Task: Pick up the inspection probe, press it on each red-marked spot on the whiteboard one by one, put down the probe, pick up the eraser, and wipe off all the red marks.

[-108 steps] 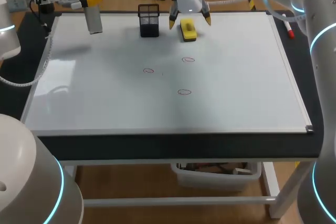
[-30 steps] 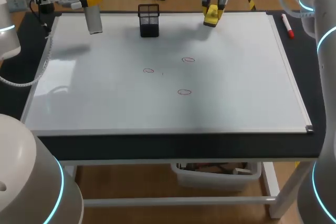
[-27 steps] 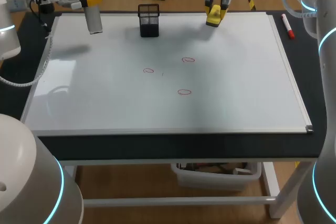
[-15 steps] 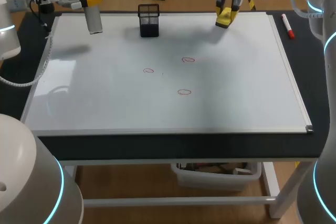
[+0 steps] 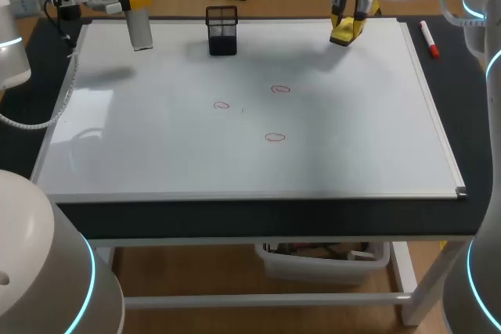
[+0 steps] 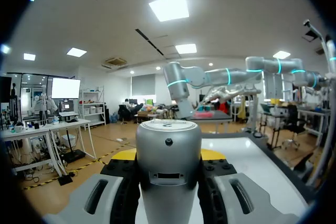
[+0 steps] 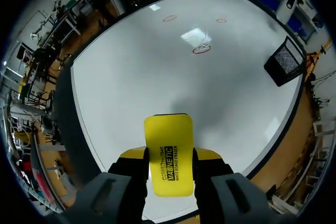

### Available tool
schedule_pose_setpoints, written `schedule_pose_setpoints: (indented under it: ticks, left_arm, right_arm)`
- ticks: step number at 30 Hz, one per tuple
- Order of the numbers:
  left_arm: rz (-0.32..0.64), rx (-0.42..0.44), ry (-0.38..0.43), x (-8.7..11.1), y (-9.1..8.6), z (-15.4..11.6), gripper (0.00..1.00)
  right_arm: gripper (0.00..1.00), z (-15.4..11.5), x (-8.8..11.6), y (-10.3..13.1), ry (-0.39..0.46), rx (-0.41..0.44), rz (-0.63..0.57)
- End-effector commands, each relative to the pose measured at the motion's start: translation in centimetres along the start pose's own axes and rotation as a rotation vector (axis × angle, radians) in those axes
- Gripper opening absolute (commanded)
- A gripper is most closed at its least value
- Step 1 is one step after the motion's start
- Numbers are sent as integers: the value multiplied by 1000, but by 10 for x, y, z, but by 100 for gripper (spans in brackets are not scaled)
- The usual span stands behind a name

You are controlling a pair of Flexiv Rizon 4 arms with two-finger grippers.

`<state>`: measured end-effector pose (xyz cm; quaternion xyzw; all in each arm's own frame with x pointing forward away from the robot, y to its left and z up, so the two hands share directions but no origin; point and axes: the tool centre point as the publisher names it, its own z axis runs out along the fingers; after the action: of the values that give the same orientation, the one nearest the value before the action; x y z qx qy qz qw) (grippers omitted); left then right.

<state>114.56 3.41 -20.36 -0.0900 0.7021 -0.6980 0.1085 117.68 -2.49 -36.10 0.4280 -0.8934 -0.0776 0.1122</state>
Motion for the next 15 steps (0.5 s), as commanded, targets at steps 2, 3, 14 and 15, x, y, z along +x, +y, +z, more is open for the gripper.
schedule_pose_setpoints:
  ticks: [2,3,14,15]
  left_arm:
    - [2,-1,-5,2,-2,0,0]
    - [2,-1,-5,2,-2,0,0]
    - [2,-1,-5,2,-2,0,0]
    - [2,-1,-5,2,-2,0,0]
  right_arm:
    - [0,-1,3,-7,23,-335,16]
    - [0,0,5,-7,32,-324,25]
    - [0,8,28,-9,28,-296,93]
    - [0,8,29,-9,27,-292,97]
